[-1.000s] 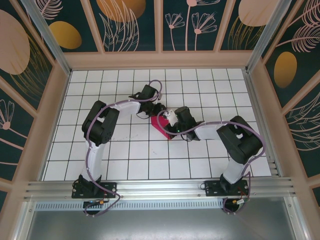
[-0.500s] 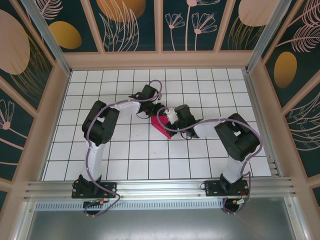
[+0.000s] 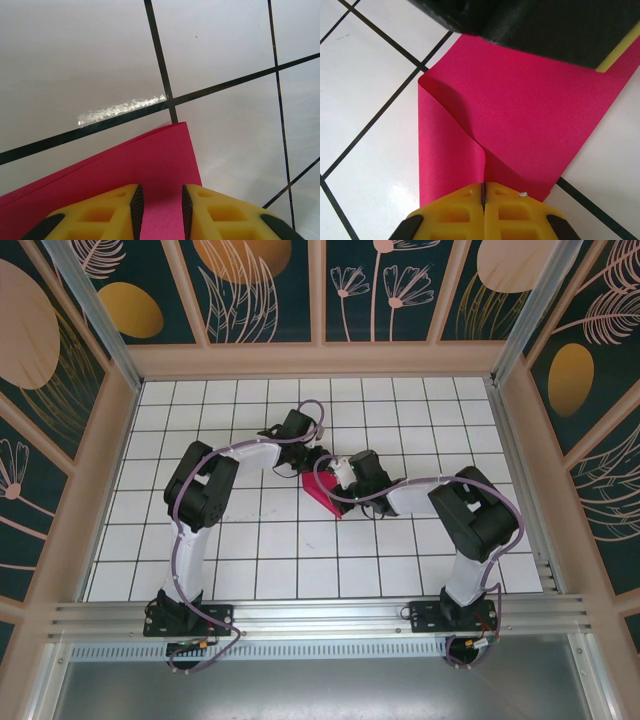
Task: Fold a paper plane with a square sheet of paper (fold left side to right side)
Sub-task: Third fold the triangle at the center of the table.
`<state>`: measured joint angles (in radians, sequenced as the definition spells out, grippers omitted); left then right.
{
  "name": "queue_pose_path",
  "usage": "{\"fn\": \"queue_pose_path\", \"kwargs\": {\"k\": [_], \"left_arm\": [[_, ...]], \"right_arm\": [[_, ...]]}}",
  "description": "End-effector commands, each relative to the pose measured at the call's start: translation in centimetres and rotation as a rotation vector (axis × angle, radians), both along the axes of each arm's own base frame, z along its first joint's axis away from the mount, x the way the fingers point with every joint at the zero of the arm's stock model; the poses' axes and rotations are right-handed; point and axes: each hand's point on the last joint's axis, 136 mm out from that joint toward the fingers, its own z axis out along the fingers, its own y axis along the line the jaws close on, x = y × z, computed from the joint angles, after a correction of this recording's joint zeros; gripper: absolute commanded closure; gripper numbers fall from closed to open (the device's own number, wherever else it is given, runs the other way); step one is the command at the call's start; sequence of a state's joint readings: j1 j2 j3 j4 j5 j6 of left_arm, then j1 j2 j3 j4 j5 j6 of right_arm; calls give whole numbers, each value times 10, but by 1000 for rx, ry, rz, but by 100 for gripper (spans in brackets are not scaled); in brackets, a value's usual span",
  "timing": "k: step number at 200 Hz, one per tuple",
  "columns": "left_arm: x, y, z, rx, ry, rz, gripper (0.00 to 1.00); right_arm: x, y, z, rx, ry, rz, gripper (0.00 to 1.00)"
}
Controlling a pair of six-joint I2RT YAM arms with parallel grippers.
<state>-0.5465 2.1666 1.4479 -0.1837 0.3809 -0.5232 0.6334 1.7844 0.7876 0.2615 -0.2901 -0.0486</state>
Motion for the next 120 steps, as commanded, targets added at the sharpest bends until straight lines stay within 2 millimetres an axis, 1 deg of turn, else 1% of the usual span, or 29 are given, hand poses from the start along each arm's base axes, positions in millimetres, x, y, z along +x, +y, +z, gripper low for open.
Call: {"fn": "queue_pose_path", "kwargs": {"k": [1,42,89,120], "left_arm": [[-17,4,-31,73,70,-21,69],[-18,5,-32,76,72,-19,69],[-17,5,-31,75,70,-19,69],[-17,5,-30,74,68,-19,69]], "right_arm": [[-2,-3,-4,8,30,-13,100],[3,-2,1,7,21,-13,100],[3,-3,-4,0,39,-16,100],[-2,-3,-13,-10,74,-13,100]]}}
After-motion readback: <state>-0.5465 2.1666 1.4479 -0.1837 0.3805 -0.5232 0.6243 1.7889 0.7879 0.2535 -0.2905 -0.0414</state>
